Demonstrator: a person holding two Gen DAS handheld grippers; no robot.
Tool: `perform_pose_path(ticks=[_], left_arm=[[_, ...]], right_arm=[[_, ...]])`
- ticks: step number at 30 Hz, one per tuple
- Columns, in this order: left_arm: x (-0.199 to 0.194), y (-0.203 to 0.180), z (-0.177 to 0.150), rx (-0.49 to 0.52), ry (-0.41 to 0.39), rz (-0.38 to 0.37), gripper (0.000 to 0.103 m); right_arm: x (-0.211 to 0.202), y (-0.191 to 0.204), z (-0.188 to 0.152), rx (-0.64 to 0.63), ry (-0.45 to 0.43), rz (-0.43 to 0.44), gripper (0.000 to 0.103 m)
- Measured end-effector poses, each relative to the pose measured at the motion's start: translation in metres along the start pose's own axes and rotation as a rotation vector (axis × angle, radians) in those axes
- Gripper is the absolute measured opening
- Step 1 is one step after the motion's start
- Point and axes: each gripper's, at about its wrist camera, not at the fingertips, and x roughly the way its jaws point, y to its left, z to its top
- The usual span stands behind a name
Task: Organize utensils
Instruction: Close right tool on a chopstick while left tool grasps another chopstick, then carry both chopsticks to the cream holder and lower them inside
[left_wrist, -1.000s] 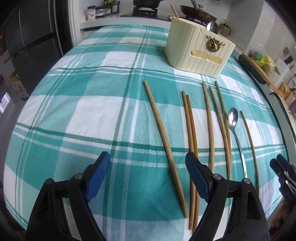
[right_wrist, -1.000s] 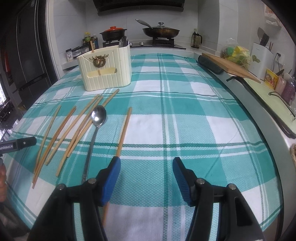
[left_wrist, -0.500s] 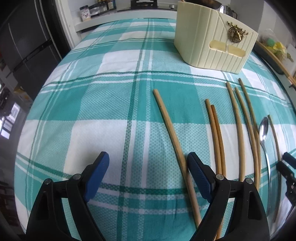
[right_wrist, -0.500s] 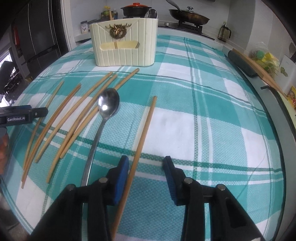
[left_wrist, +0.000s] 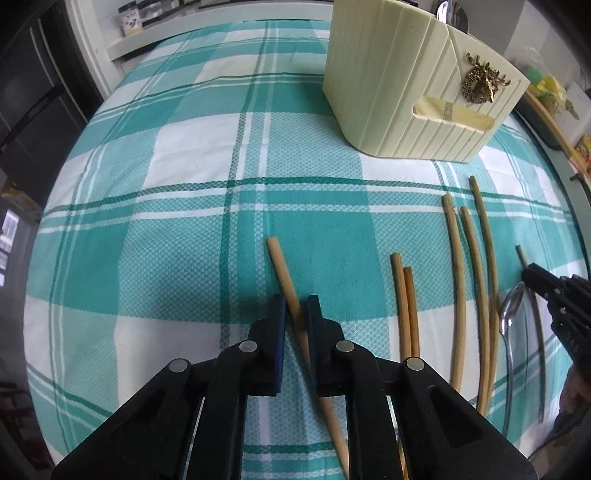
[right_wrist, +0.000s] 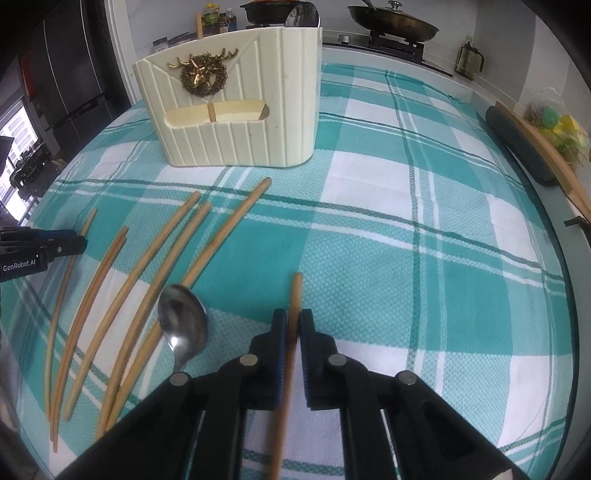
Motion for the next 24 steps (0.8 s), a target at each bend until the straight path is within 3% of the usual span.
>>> perform_pose_path(ticks=[5, 9, 19, 24], left_arm=[[-0.008, 0.004, -0.003, -0.028, -0.037, -0.04, 0.005], [-0.041, 0.006, -0.007, -0.044, -0.116, -0.058, 0.005], [-0.163, 0.012, -0.031, -0.01, -0.35, -0.124, 0.005], [-0.204, 0.017, -0.045, -0.007, -0.435, -0.158, 0.005]], right_arm=[[-0.001, -0.008, 0.004, 0.051, -0.012, 0.03, 0.006], [-0.022, -0.02, 0.005, 0.106, -0.066, 0.073, 0.006], [-0.133, -0.022, 0.002, 0.113, -0.264, 0.134, 0.006], [-0.189, -0.014, -0.008, 0.078, -0.373, 0.129, 0.006]])
